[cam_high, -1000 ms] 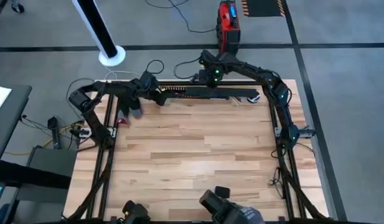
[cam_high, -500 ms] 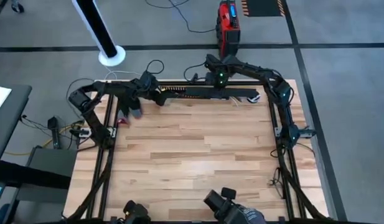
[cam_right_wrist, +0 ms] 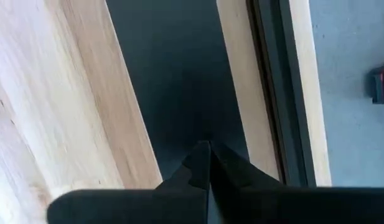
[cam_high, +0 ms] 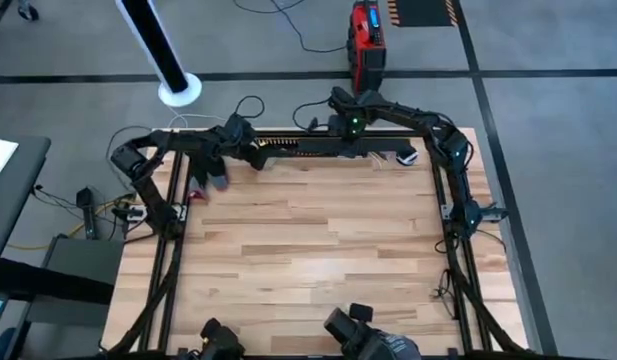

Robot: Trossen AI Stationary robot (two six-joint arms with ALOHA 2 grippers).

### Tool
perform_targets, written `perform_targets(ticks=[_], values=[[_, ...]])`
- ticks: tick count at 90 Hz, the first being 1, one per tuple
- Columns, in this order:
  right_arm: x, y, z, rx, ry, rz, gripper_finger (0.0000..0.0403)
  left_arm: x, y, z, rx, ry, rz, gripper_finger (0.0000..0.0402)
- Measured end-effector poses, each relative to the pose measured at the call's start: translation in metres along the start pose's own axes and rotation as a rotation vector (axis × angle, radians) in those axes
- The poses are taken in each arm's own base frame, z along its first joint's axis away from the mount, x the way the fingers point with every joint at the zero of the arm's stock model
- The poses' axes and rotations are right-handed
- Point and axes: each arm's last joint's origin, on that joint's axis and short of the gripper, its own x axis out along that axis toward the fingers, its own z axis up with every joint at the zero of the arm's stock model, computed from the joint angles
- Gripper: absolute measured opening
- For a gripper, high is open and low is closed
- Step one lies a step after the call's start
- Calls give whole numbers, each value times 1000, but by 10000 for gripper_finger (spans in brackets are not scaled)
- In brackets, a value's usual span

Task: Ziptie cables
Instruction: Close the black cable duct

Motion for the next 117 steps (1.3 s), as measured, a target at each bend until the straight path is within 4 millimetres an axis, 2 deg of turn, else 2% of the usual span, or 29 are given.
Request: perform_targets(ticks=[8,32,40,49,62,72,87,101,117], values=[[2,-1,-1,14,-7,12,0,-8,-1,7,17,-44,2,0],[2,-2,0,23,-38,35,0,-58,-2,25,40,-194,15,0],[2,-2,0,17,-41,44,0,-72,-10,28,92,-242,-95,0],[3,-2,0,17,-42,45,0,-77,-30,29,184,-267,-284,0],[3,-3,0,13,-44,42,0,-55,-66,23,368,-276,-376,0],[3,-2,0,9,-44,42,0,-32,-82,19,388,-280,-371,0],[3,-3,0,6,-44,42,0,-7,-76,14,312,-231,-257,0],[3,-3,0,-1,-43,41,0,6,-68,13,276,-219,-221,0],[3,-3,0,0,-43,41,0,12,-60,21,197,-295,-213,0]])
